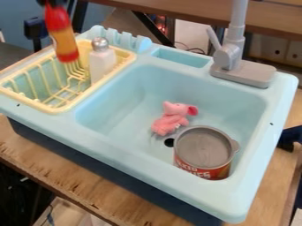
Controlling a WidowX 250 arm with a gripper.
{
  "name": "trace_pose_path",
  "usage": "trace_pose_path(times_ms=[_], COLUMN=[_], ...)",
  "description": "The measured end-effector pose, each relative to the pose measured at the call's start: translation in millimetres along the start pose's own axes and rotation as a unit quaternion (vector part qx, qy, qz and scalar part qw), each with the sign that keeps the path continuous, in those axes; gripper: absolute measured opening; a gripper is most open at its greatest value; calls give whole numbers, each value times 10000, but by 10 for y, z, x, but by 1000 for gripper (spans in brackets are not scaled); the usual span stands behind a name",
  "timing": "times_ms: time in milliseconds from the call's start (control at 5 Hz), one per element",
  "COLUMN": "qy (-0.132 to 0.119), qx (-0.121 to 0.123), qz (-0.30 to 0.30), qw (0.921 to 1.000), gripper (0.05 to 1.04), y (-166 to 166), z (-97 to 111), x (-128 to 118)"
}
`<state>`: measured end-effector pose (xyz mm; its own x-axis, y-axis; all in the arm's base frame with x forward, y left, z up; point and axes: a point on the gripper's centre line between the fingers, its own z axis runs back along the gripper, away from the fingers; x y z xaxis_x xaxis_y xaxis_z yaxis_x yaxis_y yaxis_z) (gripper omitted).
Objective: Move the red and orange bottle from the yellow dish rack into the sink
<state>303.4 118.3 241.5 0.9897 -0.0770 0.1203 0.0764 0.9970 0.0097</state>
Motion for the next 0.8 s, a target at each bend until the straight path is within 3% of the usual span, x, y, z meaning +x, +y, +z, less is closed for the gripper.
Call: trace_pose_path(times_ms=[200,400,600,800], qy=[-237,-185,-166,-113], qx=[-126,-411,-882,-1194], qz=[-147,-612,-1127,-1536], qw=[9995,9971,9896,9808], gripper=[346,346,346,346], y=[-227,-557,-871,-1066], z=[240,240,81,-130], x=[-268,-383,-369,-269])
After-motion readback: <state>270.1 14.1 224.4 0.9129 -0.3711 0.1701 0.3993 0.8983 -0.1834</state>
